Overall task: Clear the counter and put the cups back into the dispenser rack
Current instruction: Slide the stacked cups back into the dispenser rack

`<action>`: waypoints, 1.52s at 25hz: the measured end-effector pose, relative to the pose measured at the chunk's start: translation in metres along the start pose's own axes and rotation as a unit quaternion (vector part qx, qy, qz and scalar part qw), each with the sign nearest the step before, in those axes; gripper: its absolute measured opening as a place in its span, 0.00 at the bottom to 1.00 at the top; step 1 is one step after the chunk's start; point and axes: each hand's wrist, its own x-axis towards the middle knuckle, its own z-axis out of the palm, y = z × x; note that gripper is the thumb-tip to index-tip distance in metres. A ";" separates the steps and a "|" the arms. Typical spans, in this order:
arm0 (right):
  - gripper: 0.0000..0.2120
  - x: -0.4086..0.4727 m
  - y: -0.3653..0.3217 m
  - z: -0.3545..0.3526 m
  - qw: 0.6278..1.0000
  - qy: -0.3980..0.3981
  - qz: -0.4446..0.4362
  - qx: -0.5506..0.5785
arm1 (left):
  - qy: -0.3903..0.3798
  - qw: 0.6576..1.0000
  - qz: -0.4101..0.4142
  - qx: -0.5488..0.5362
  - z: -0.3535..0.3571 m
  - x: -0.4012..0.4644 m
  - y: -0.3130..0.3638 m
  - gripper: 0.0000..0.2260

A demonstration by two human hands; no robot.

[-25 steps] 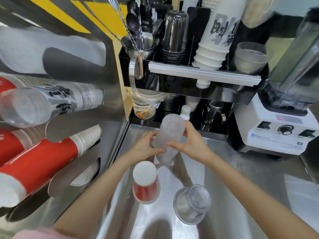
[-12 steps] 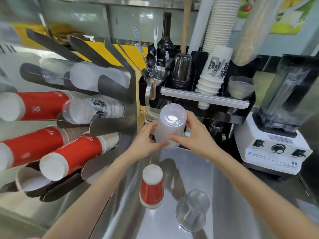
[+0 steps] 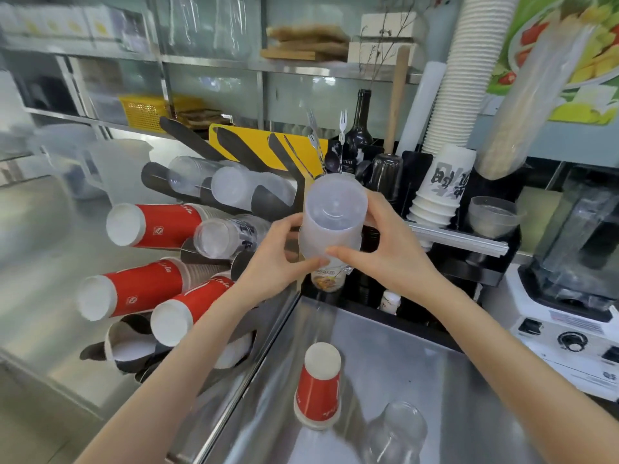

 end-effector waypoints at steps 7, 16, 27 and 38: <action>0.35 0.032 -0.041 0.008 0.996 -0.023 -0.079 -0.026 | 0.067 0.997 0.031 0.033 -0.050 0.002 0.018 0.26; 0.35 0.099 -0.073 0.032 0.981 -0.076 -0.169 -0.064 | 0.134 0.987 0.025 0.080 -0.118 0.014 0.013 0.26; 0.36 0.152 -0.065 0.071 0.971 -0.123 -0.172 -0.108 | 0.114 0.993 -0.011 0.032 -0.142 0.032 -0.022 0.21; 0.36 0.166 -0.033 0.065 0.950 -0.137 -0.169 -0.225 | 0.123 0.989 0.029 0.075 -0.141 0.048 -0.010 0.24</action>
